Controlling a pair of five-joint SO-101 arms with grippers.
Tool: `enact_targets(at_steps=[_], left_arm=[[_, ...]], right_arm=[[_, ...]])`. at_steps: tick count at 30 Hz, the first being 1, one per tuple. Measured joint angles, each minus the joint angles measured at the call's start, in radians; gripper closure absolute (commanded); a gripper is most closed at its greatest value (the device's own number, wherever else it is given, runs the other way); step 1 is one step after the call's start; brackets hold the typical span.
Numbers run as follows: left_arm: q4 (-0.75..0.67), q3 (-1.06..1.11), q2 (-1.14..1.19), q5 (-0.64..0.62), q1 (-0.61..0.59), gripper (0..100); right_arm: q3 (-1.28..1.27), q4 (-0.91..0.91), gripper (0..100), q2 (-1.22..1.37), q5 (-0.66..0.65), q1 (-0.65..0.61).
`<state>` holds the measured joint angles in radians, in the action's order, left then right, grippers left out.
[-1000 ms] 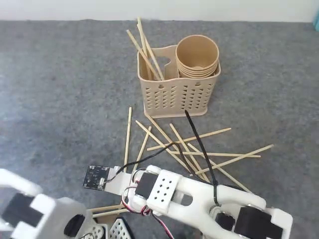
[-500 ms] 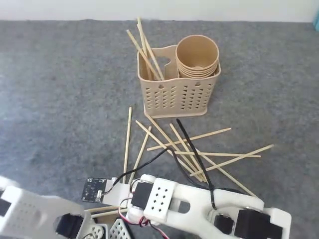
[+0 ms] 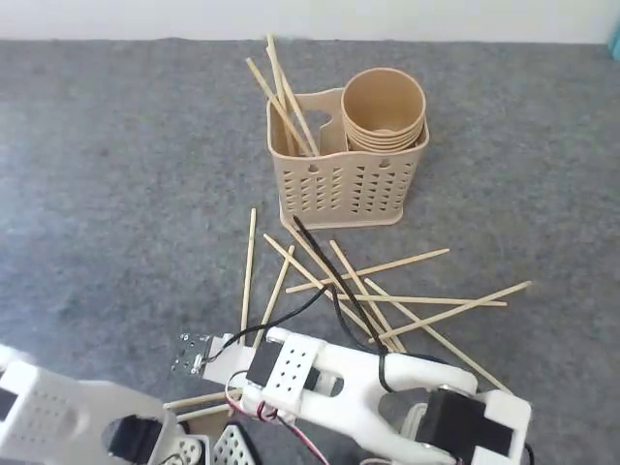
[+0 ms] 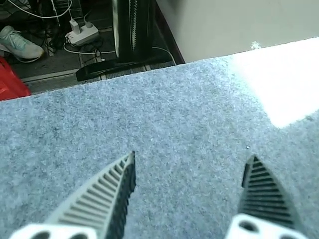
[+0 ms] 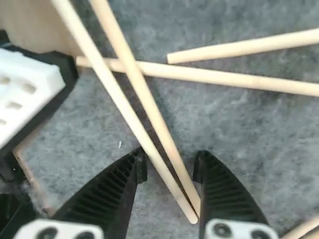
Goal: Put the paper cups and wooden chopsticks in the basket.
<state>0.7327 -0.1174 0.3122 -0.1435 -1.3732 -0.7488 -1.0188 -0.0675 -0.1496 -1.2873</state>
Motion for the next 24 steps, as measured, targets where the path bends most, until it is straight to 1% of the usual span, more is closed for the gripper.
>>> enact_targets(at_steps=[1, 3, 4, 5, 9, 13, 18, 24], left_arm=[[0.000, 0.000, 0.000, 0.000, 0.000, 67], [0.000, 0.000, 0.000, 0.000, 0.000, 67], [0.000, 0.000, 0.000, 0.000, 0.000, 67], [0.000, 0.000, 0.000, 0.000, 0.000, 67], [0.000, 0.000, 0.000, 0.000, 0.000, 67], [0.000, 0.000, 0.000, 0.000, 0.000, 67], [0.000, 0.000, 0.000, 0.000, 0.000, 67], [0.041, 0.000, 0.000, 0.000, 0.002, 67]], right_arm=[[0.002, 0.000, 88.5, 0.002, 0.000, 0.000], [0.003, 0.000, 98.0, 0.002, 0.000, 0.000], [0.006, 0.000, 99.8, 0.002, 0.000, 0.002], [0.006, 0.000, 97.6, 0.002, 0.000, 0.002], [0.008, 0.000, 98.8, 0.003, 0.000, 0.028], [0.006, -0.072, 99.1, -0.069, 0.000, 0.035], [0.006, -0.170, 99.1, -0.290, 0.000, 0.081], [0.006, -0.206, 99.1, -0.628, 0.000, 0.206]])
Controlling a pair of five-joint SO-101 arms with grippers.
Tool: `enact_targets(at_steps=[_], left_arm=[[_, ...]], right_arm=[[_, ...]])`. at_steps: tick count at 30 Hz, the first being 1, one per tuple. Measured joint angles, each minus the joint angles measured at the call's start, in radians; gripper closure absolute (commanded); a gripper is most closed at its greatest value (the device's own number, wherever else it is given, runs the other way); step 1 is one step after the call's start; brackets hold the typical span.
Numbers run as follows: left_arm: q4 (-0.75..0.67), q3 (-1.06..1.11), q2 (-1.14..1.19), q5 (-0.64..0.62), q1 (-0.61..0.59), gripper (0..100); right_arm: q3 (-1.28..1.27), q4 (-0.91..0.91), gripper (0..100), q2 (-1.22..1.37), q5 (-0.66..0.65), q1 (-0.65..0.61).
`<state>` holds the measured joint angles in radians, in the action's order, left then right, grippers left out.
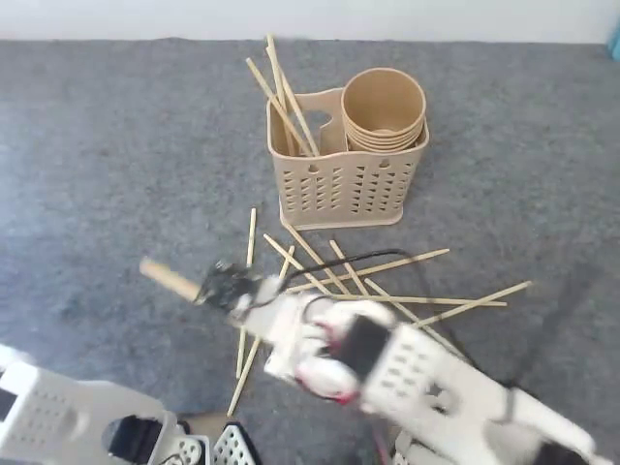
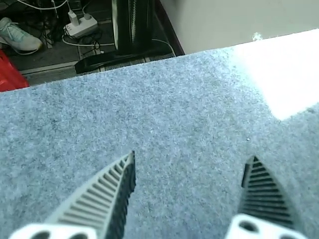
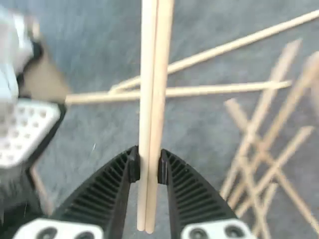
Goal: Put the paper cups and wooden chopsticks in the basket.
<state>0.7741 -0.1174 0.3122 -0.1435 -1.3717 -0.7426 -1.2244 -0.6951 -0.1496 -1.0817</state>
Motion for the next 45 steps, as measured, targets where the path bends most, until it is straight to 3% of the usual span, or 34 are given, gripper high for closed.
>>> enact_targets(at_steps=[10, 23, 34, 40, 45], left_arm=[[0.204, 0.000, -0.003, 0.000, 0.147, 67], [0.456, 0.037, -0.345, 0.000, 0.428, 67], [0.411, 0.470, -0.802, 0.000, 0.649, 67], [0.310, 0.763, -0.968, 0.000, 0.750, 67], [0.242, 0.967, -1.102, 0.000, 0.870, 67]], right_arm=[[0.000, 0.123, 99.1, -0.462, 0.000, 0.176], [0.000, 0.494, 99.1, -0.511, 0.000, 0.338], [-0.238, 1.065, 99.0, -0.511, 0.000, 0.468], [-0.282, 1.217, 99.0, -0.488, 0.000, 0.519], [-0.282, 1.379, 99.0, -0.315, 0.000, 0.572]])
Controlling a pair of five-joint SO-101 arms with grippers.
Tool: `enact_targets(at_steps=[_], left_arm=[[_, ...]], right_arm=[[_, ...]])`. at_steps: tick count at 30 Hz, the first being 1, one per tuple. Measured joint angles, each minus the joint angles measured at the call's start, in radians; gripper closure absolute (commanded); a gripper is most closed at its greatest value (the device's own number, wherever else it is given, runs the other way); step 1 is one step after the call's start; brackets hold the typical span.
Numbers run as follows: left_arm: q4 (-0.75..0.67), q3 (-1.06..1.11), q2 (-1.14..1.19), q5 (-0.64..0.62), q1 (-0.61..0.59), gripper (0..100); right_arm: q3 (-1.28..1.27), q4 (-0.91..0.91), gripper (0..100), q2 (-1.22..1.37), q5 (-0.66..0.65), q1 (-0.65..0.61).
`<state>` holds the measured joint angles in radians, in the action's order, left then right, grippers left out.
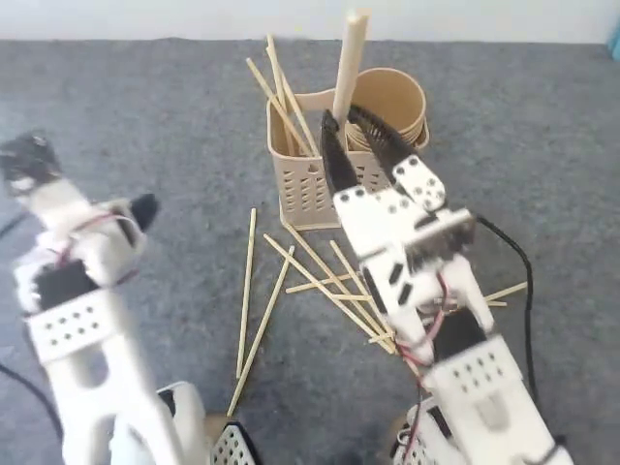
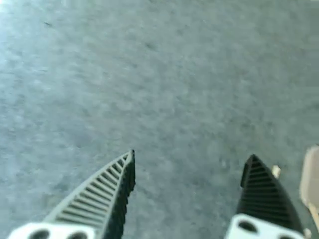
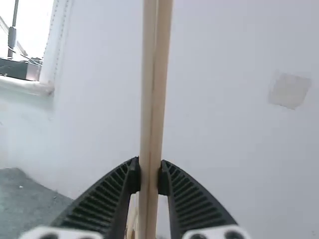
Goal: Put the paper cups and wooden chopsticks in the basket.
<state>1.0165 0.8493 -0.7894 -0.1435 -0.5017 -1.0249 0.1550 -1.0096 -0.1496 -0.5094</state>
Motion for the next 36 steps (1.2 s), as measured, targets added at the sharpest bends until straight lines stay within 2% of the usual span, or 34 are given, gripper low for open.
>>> enact_targets(at_steps=[7, 12, 17, 23, 27, 36], left_arm=[[-0.094, 0.247, -0.207, 0.000, 0.143, 67], [-0.227, 0.433, -0.298, 0.000, 0.193, 67], [-0.276, 0.506, -0.345, 0.000, 0.233, 67], [-0.278, 0.520, -0.348, 0.000, 0.292, 67], [-0.278, 0.520, -0.348, 0.000, 0.302, 67], [-0.272, 0.520, -0.348, 0.000, 0.365, 67]], right_arm=[[0.000, 0.262, 98.9, 0.304, 0.000, 0.037], [0.037, 0.304, 98.9, 0.486, 0.026, 0.035], [0.110, 0.307, 98.6, 0.617, 0.129, 0.060], [0.124, 0.265, 86.8, 0.626, 0.161, 0.061], [0.146, 0.166, 88.7, 0.609, 0.163, 0.058], [0.143, 0.066, 89.0, 0.506, 0.163, 0.060]])
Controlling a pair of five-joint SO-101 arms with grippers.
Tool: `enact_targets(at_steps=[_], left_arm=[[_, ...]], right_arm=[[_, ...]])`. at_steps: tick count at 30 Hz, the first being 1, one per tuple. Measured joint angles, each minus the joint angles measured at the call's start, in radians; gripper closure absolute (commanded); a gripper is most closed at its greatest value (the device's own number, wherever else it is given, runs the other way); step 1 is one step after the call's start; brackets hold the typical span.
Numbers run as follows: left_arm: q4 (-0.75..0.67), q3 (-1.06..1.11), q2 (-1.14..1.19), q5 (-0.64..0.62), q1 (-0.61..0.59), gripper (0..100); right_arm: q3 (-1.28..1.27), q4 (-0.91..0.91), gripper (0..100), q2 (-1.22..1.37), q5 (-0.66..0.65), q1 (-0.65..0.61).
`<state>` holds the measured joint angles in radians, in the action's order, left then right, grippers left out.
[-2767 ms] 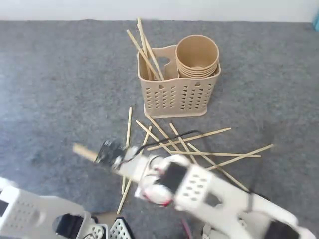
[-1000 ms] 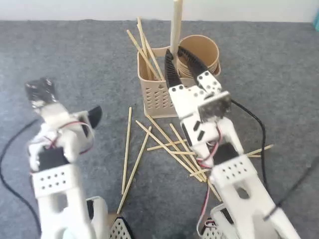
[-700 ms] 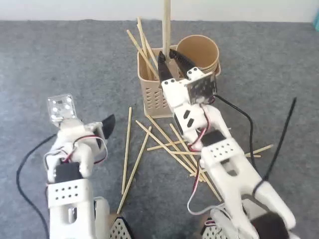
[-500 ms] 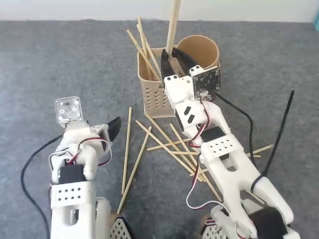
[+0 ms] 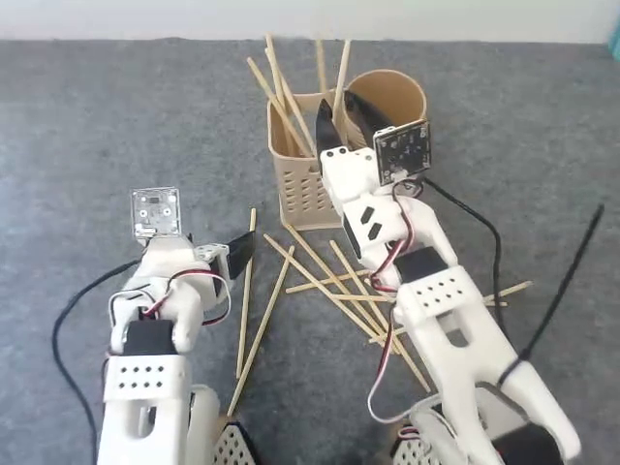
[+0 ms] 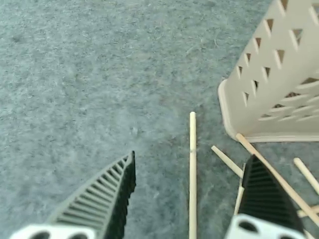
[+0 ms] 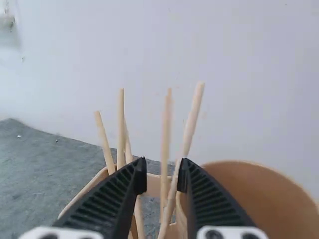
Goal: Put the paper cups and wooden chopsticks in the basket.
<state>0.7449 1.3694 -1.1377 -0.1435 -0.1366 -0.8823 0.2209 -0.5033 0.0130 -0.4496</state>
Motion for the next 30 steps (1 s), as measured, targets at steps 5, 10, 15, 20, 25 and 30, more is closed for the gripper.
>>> enact_targets(at_steps=[5, 10, 15, 20, 25, 30], left_arm=[[0.002, 0.000, 0.000, 0.000, -0.002, 67], [0.002, 0.000, 0.000, 0.000, 0.017, 67], [0.025, 0.000, 0.000, 0.000, 0.074, 67], [0.025, 0.000, 0.029, 0.000, 0.091, 67], [0.025, -0.063, 0.227, 0.000, 0.092, 67], [0.025, -0.172, 0.473, 0.000, 0.091, 67]], right_arm=[[0.000, -0.155, 89.0, -0.138, 0.052, -0.002], [0.000, -0.318, 89.0, -0.321, 0.110, -0.002], [0.000, -0.503, 89.0, -0.525, 0.160, -0.002], [0.000, -0.723, 89.0, -0.743, 0.206, -0.002], [0.000, -0.959, 89.0, -0.911, 0.209, -0.002], [0.000, -1.140, 89.0, -0.974, 0.209, 0.101]])
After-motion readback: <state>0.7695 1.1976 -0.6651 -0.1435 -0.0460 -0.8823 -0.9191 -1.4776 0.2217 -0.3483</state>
